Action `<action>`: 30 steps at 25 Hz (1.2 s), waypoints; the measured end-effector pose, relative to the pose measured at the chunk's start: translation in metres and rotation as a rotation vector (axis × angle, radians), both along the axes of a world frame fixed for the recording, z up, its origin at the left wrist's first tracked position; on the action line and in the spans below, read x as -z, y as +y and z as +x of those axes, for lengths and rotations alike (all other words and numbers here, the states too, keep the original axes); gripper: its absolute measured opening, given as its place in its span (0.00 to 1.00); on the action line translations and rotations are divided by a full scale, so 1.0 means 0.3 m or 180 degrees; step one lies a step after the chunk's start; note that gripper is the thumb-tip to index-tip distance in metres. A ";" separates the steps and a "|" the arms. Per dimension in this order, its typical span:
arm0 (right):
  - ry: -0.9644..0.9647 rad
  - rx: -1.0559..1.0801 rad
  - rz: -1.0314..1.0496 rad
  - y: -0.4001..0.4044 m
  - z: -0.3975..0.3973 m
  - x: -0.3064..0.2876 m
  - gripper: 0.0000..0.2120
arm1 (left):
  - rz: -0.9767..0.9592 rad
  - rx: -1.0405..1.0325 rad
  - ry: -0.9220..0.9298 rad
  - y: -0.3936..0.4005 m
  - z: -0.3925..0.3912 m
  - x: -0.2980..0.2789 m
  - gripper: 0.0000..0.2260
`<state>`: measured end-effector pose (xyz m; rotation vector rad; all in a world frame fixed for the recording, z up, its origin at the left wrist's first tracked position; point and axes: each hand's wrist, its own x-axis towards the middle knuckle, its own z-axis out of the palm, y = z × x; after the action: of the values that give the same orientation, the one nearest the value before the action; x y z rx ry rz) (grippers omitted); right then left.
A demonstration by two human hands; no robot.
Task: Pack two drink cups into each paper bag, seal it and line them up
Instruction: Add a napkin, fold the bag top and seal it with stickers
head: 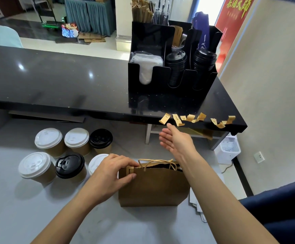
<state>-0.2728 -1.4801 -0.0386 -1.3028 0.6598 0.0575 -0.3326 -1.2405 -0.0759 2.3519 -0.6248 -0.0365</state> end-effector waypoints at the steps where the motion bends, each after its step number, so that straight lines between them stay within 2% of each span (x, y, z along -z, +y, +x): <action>1: 0.0050 0.0096 0.0205 0.010 0.014 0.003 0.13 | -0.0005 0.0007 -0.0007 -0.001 0.000 0.000 0.12; 6: 0.0202 0.0408 0.0729 0.044 0.081 0.000 0.14 | -0.0076 0.0006 0.0000 -0.005 0.003 -0.003 0.12; 16: 0.0135 0.0675 0.0398 0.041 0.114 0.006 0.11 | -0.0064 -0.0002 0.0011 -0.002 0.011 0.006 0.12; 23: -0.0140 0.0388 0.0192 0.043 0.045 -0.015 0.06 | -0.0068 0.0032 -0.0006 -0.004 0.010 0.003 0.11; 30: -0.0395 0.0171 -0.0207 -0.024 -0.048 -0.058 0.08 | 0.0025 0.0016 -0.0057 -0.017 -0.004 -0.017 0.12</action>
<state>-0.2871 -1.4874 -0.0213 -1.3390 0.5942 -0.0886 -0.3337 -1.2456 -0.0706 2.3606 -0.6404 -0.0201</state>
